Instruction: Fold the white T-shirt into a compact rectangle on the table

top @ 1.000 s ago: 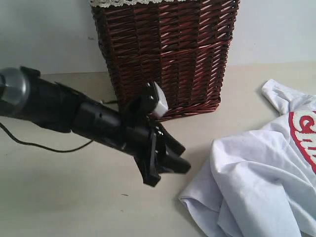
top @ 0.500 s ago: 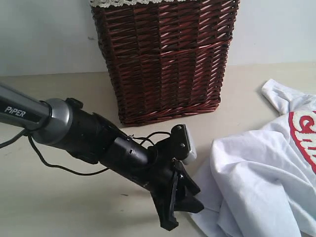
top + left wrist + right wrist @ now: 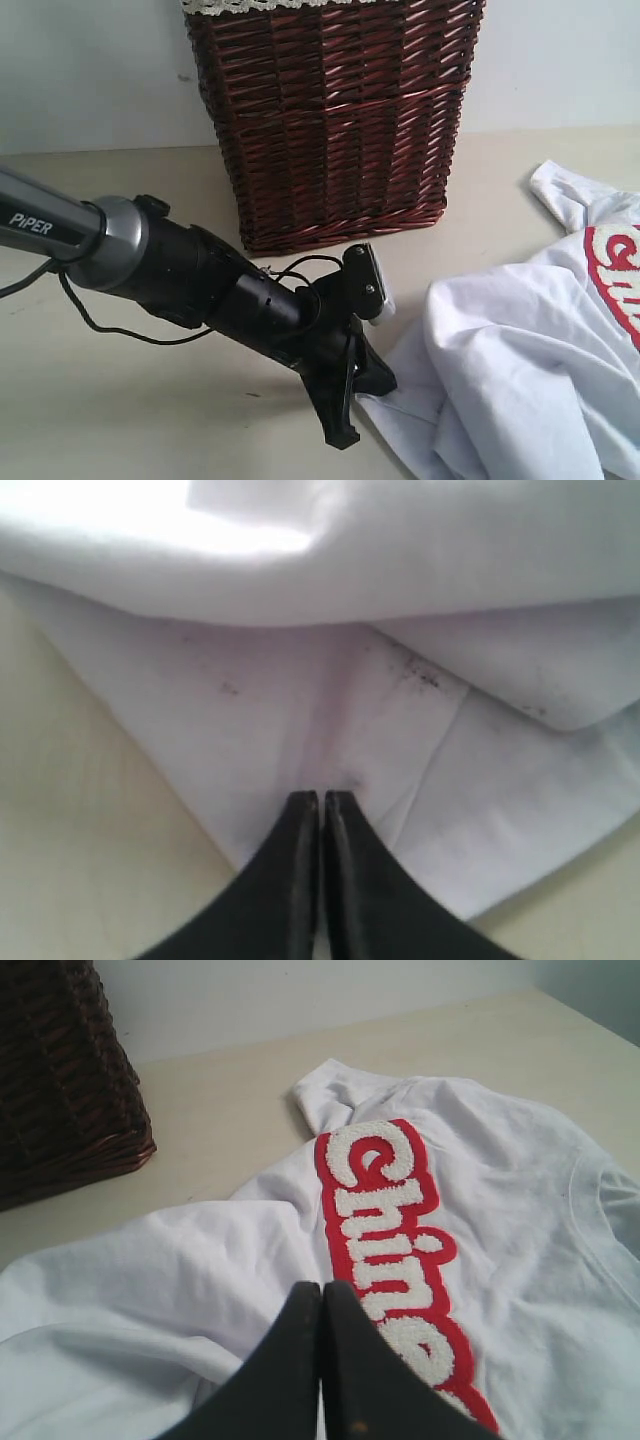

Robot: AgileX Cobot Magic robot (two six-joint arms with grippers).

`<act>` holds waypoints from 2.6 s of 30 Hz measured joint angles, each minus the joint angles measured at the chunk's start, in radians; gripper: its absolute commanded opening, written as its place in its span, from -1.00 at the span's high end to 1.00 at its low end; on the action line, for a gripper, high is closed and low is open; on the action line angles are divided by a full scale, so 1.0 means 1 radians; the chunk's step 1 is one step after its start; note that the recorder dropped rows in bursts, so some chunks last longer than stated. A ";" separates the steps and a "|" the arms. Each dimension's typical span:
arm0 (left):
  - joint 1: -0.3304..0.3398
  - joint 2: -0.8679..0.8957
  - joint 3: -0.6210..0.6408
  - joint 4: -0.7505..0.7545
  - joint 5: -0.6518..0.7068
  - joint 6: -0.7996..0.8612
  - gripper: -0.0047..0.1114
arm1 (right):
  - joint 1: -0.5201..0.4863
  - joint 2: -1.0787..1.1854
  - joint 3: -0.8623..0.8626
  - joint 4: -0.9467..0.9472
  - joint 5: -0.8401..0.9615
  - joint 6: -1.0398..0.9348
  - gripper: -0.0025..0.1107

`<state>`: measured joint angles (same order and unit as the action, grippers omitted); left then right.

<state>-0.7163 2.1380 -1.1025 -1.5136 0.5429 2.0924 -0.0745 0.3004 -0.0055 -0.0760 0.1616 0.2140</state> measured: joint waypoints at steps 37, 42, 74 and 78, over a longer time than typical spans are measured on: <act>0.082 -0.210 -0.090 0.694 0.262 -0.333 -0.10 | 0.000 0.000 0.000 0.000 0.000 0.000 0.96; 0.115 -0.210 -0.088 0.480 0.220 -0.393 -0.02 | 0.000 0.000 0.000 0.000 0.000 0.000 0.96; 0.207 -0.001 -0.044 0.437 0.296 -0.374 0.65 | 0.000 0.000 0.000 0.000 0.000 0.000 0.96; 0.196 -0.001 -0.046 0.435 0.249 -0.374 0.91 | 0.000 0.000 0.000 0.000 0.000 0.000 0.96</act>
<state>-0.5204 2.1374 -1.1485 -1.0791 0.7920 1.7184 -0.0745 0.3004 -0.0055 -0.0760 0.1616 0.2140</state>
